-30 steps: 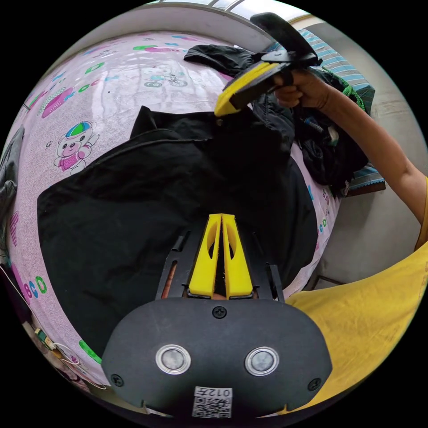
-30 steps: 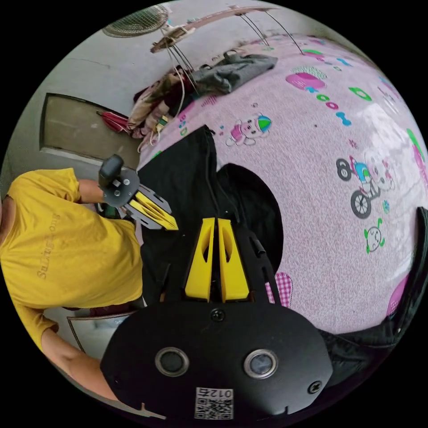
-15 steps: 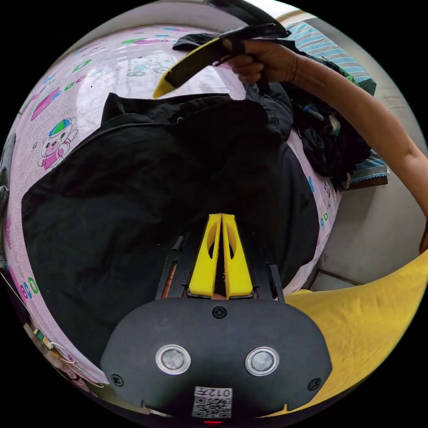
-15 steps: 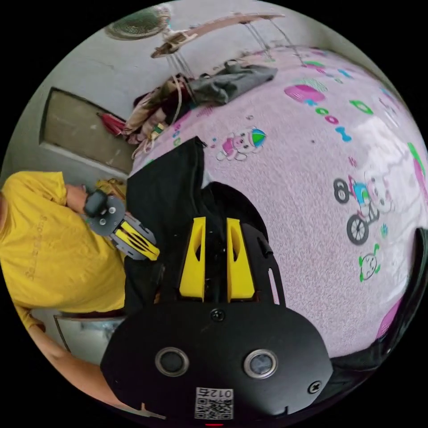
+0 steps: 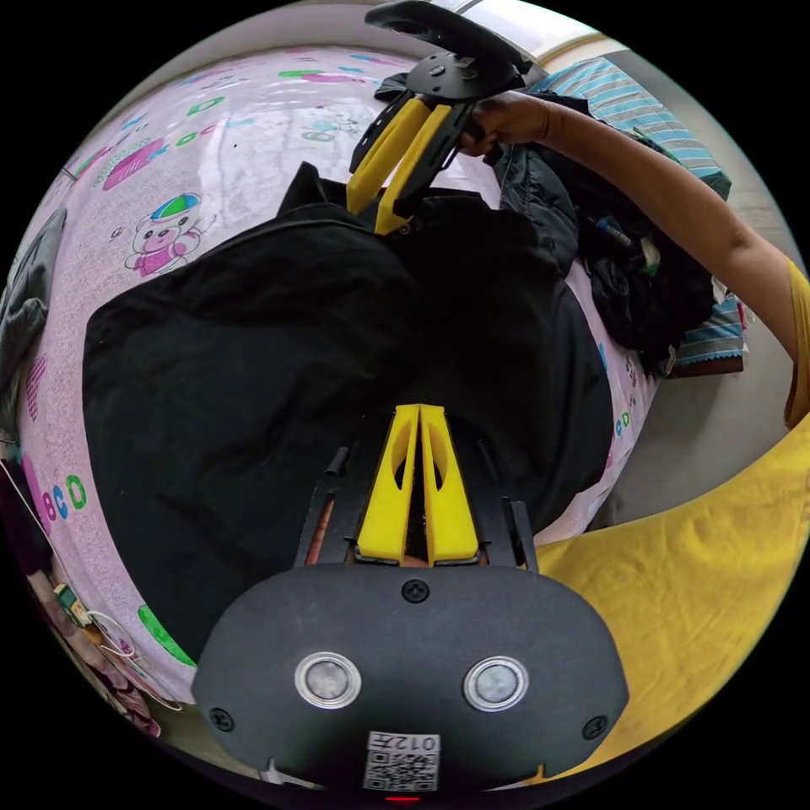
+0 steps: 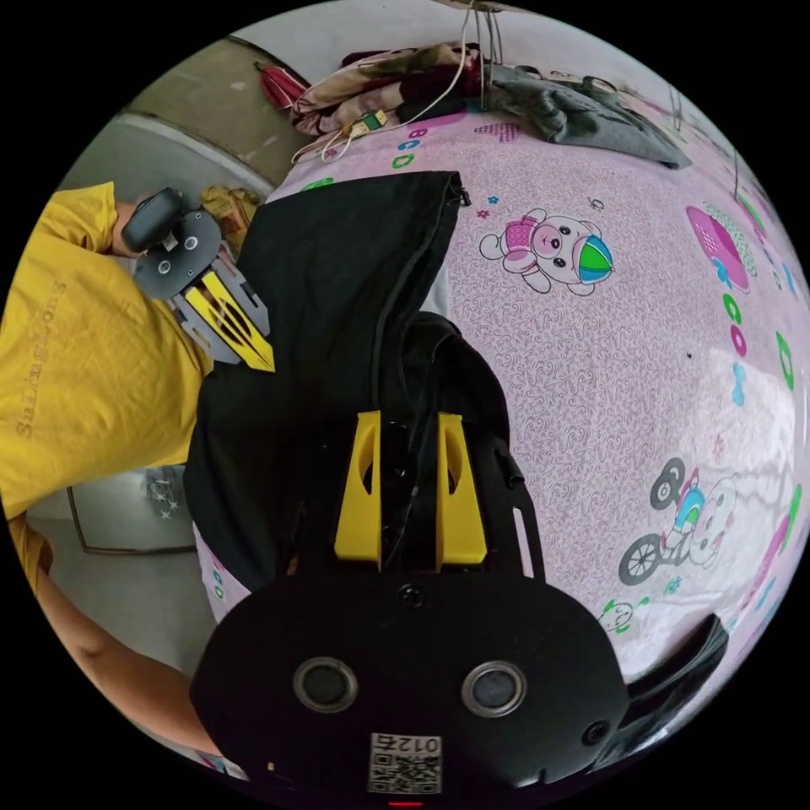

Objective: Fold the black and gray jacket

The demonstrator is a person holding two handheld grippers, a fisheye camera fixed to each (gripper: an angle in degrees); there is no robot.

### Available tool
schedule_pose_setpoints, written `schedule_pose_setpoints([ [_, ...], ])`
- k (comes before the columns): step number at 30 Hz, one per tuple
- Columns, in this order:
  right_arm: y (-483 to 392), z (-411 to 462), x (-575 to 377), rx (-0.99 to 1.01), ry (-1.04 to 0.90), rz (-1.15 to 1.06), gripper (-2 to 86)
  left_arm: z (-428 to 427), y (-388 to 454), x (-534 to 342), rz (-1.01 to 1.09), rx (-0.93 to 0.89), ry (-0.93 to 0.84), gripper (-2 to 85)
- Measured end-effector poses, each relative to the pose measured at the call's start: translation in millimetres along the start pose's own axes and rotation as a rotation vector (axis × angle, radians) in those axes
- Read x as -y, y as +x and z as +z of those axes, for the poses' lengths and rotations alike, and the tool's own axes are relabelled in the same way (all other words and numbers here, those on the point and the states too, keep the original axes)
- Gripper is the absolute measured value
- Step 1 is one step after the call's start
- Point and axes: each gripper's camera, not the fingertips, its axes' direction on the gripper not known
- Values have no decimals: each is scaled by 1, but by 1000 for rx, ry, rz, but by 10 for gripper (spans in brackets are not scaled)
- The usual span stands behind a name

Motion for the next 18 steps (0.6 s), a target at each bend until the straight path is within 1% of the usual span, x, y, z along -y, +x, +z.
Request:
schedule_pose_setpoints([
  [4, -8, 3, -1, 83, 6, -42, 49, -7, 2, -11, -20, 27, -10, -2],
  [7, -21, -7, -13, 103, 18, -5, 20, -13, 7, -19, -28, 35, -4, -2],
  [10, -36, -27, -29, 173, 17, 109, 10, -24, 14, -25, -18, 46, 13, -2],
  [12, -42, -32, -42, 236, -36, 252, 8, -32, 20, -28, -4, 68, 34, -2],
  [13, -42, -30, -45, 243, -47, 293, 7, -38, 23, -29, 7, 94, 48, -2],
  [15, -36, -13, -58, 239, -60, 454, 7, -46, 26, -30, 14, 151, 74, -2],
  [18, -34, 16, -67, 193, -44, 553, 9, -59, 20, -28, -16, 240, 99, -1],
])
